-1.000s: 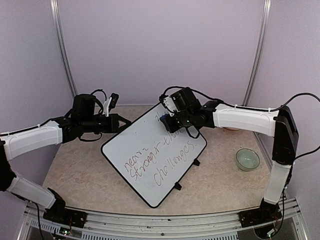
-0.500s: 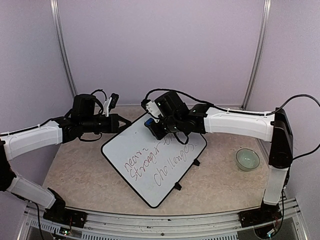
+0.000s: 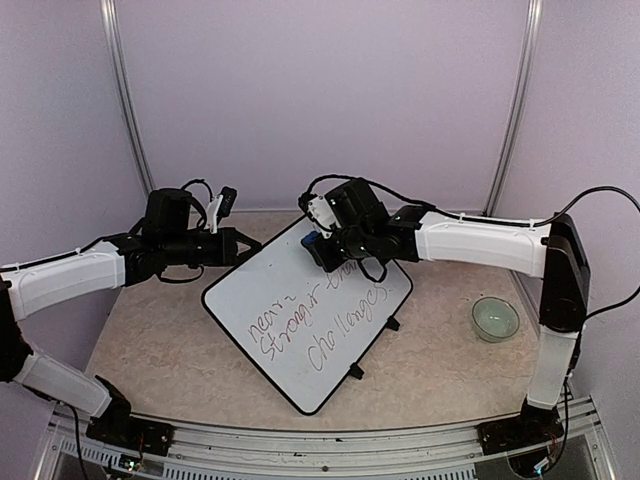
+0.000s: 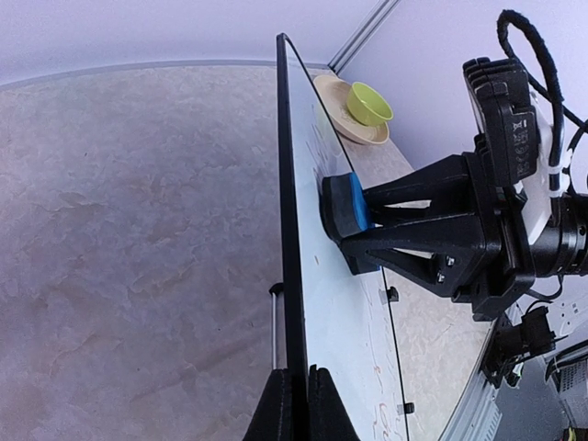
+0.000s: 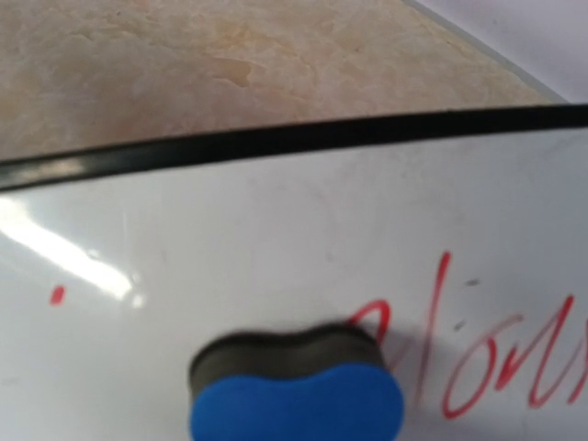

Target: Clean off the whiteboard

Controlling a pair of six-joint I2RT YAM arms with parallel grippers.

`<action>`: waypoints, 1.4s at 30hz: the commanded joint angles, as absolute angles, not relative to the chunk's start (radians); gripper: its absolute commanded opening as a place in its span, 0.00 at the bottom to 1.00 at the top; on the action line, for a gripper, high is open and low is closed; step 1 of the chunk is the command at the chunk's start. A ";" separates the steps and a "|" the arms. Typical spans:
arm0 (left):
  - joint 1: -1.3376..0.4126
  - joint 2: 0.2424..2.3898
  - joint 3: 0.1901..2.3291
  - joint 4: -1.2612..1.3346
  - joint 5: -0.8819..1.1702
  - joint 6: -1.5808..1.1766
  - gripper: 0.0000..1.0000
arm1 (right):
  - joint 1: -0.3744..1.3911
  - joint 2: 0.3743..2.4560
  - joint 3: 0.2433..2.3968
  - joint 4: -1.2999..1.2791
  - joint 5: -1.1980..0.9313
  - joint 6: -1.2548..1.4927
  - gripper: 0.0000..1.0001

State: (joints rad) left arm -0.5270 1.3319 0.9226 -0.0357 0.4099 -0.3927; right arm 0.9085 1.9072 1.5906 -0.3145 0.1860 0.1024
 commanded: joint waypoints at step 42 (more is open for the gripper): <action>-0.545 1.292 0.930 -0.059 0.468 -0.373 0.00 | 0.966 2.001 1.769 -0.444 0.308 0.058 0.22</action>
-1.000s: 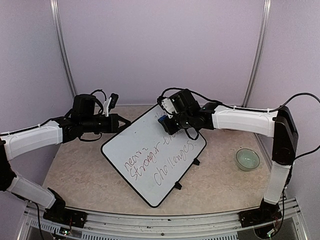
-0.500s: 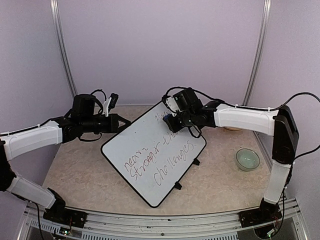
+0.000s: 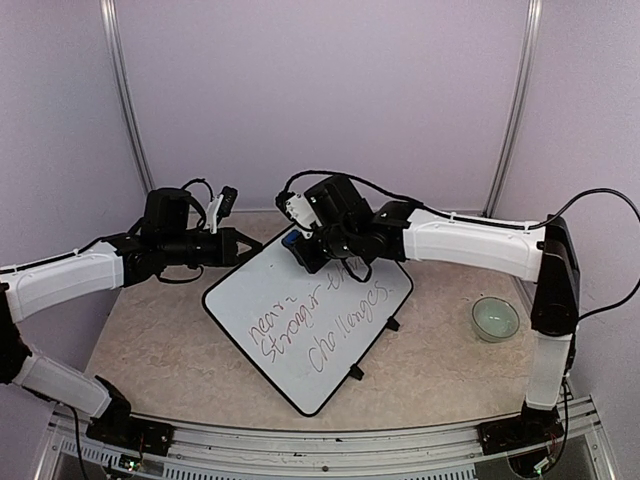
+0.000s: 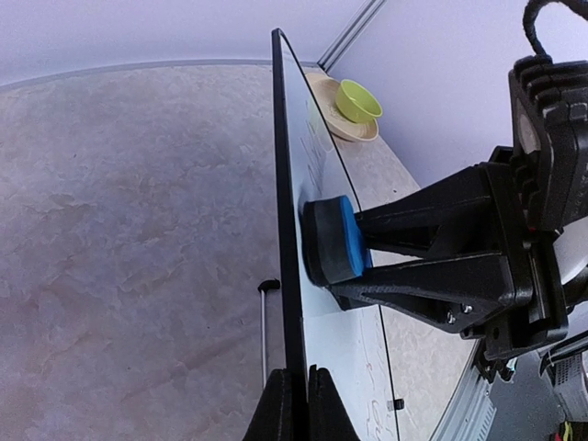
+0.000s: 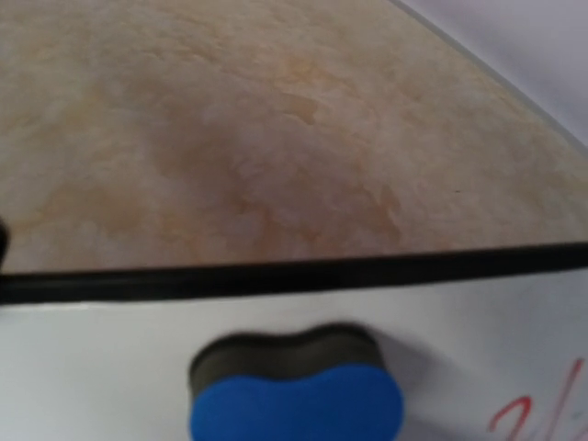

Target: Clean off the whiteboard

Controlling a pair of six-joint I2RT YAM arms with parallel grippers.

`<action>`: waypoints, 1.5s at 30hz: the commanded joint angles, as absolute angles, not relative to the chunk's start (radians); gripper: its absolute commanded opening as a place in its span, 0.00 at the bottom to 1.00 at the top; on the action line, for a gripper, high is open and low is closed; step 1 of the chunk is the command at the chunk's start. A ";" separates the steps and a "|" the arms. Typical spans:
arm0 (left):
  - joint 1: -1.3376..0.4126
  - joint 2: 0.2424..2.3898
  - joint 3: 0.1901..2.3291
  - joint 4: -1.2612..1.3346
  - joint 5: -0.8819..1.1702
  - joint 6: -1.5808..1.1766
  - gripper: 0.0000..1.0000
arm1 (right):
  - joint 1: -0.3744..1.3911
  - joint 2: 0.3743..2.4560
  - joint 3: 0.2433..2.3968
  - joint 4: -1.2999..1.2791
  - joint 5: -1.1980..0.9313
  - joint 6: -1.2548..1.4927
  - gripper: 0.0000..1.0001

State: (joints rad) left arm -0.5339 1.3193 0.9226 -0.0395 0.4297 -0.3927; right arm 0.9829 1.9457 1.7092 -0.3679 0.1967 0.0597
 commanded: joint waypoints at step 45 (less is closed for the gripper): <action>-0.540 1.307 0.933 -0.058 0.480 -0.373 0.00 | 0.883 2.066 1.783 -0.490 0.420 0.053 0.22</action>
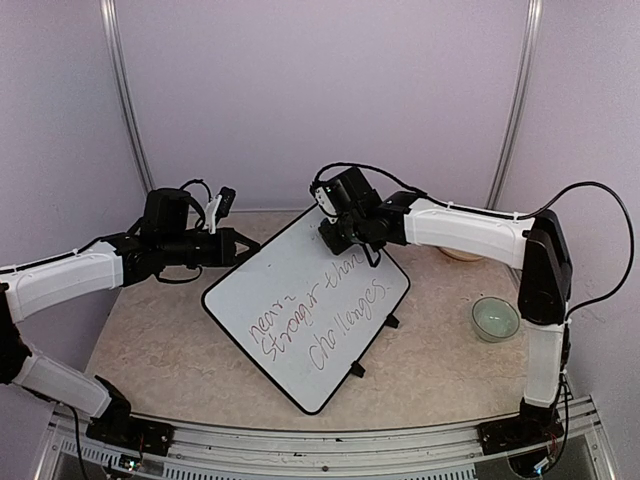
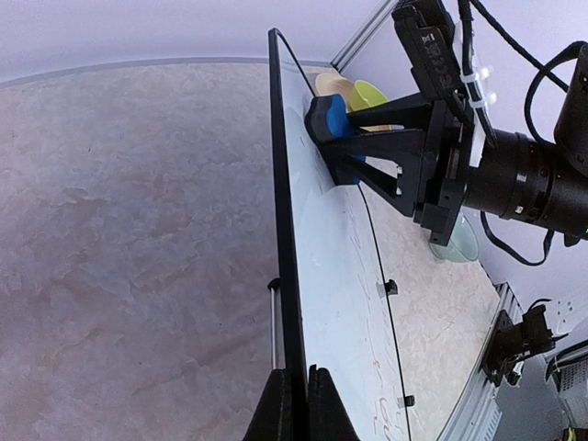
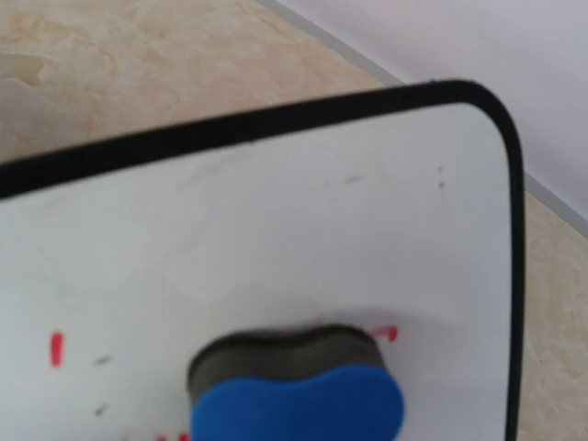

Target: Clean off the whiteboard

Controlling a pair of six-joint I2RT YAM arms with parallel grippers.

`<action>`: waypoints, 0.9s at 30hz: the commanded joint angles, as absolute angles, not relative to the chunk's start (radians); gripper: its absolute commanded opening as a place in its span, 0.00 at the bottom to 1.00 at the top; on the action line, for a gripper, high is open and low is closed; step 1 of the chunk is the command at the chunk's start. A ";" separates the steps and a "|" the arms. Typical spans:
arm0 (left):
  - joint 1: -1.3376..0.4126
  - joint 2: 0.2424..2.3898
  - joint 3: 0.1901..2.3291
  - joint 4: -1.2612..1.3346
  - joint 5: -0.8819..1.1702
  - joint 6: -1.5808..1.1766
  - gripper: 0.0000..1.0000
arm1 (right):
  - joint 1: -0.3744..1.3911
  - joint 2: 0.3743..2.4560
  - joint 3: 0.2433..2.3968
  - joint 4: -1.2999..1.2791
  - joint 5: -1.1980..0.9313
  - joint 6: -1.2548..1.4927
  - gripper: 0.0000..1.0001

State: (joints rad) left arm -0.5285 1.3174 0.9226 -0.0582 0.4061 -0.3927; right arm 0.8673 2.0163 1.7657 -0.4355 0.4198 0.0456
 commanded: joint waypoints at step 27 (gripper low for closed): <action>-0.532 1.318 0.931 -0.059 0.481 -0.373 0.00 | 0.830 2.034 1.716 -0.387 0.313 0.093 0.22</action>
State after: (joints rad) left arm -0.5220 1.3178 0.9226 -0.0605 0.4103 -0.3927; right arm 0.9134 1.9812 1.7119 -0.3470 0.2977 0.0441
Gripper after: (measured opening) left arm 0.050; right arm 0.224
